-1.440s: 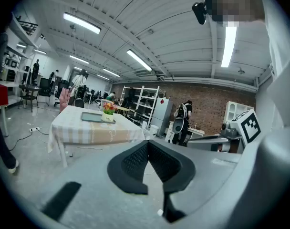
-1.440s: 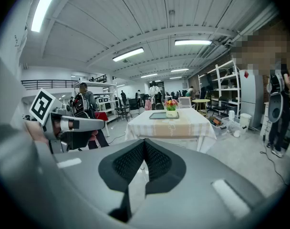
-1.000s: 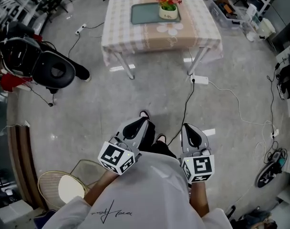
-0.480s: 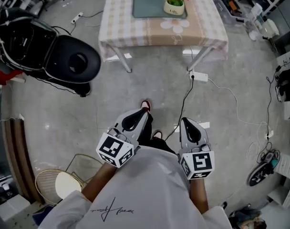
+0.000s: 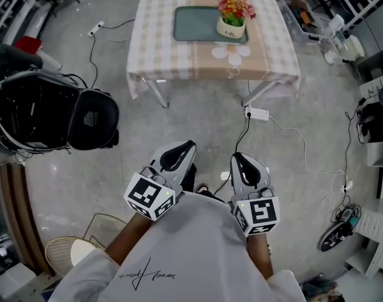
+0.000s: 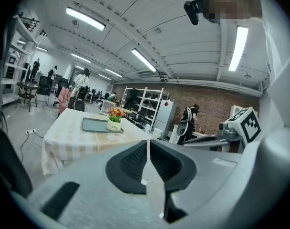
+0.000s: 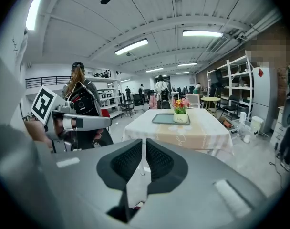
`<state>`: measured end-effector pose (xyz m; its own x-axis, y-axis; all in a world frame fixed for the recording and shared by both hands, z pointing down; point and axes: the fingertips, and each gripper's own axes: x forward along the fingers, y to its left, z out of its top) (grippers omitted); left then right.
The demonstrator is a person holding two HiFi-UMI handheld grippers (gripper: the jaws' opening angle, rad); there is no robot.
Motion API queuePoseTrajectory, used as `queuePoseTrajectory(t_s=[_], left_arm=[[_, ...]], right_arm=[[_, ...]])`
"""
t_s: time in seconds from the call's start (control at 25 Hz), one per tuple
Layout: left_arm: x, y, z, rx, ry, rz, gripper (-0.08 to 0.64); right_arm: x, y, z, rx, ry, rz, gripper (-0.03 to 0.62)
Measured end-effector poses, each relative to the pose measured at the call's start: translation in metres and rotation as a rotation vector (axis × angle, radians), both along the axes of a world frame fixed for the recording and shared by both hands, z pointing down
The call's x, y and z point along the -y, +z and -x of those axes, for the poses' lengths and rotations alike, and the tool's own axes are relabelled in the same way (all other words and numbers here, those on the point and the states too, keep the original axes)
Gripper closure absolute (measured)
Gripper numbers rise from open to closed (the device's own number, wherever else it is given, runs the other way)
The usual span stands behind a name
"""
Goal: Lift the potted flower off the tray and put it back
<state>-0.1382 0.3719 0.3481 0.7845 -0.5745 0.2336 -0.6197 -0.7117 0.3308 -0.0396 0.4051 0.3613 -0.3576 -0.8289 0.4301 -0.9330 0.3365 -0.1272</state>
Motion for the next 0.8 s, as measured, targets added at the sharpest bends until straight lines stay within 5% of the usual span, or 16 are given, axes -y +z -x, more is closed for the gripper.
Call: queuePoseTrajectory(t_s=[0.8], left_arm=[[0.123,-0.029,0.014,-0.051,0.093,-0.048,0.549]], right_arm=[[0.132,-0.025,0.031,-0.003,0.052,-0.052,0.525]])
